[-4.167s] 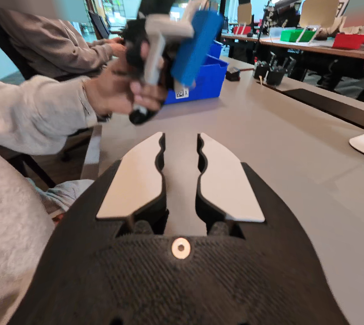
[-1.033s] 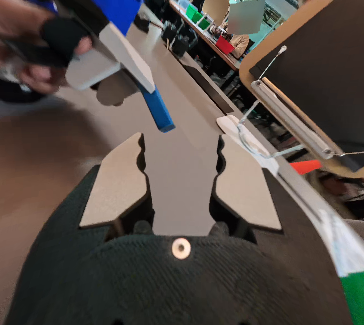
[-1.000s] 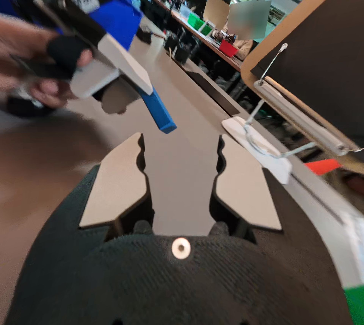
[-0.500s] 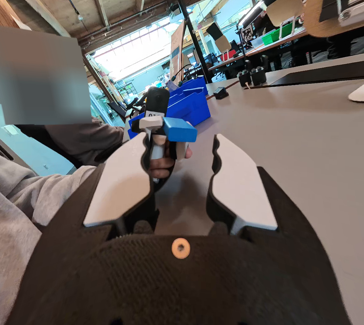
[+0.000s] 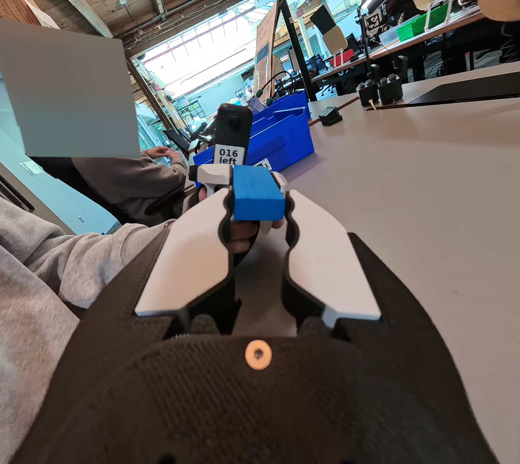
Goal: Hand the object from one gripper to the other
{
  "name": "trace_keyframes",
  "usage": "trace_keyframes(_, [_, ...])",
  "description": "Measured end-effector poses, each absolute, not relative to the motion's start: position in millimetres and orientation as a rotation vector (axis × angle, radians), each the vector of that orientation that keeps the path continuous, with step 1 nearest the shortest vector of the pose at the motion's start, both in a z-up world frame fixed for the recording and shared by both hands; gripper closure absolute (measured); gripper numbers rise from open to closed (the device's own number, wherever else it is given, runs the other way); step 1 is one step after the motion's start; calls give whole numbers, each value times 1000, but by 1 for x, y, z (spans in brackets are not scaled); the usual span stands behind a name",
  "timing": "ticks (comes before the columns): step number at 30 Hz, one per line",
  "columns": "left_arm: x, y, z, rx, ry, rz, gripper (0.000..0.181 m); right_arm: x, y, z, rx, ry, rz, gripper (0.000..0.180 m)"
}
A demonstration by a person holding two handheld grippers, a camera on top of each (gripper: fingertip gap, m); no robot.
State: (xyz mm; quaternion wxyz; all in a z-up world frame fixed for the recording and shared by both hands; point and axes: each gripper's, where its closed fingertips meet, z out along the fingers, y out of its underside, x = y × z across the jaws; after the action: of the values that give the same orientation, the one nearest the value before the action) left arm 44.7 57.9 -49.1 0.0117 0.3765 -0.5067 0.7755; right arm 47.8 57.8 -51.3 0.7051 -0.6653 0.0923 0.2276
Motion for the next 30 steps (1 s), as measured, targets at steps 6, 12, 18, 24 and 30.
trace_keyframes(6, [46, 61, -45, 1176, -1503, 2438, 138, 50, 57, -51, -1473, 216, 514, 144])
trace_keyframes(12, [50, 72, -43, 1226, -1432, 2475, 130, 56, 54, -50, -1449, 255, 535, 145])
trace_keyframes(18, [52, 74, -46, 1253, -1426, 2464, 130, 64, 52, -50, -1439, 291, 526, 145])
trace_keyframes(24, [50, 58, -61, 1262, -1580, 2334, 135, 70, 47, -43, -1356, 334, 608, 145])
trace_keyframes(30, [36, 25, -69, 1108, -1469, 2122, 135, 57, 36, -16, -1131, 284, 920, 145])
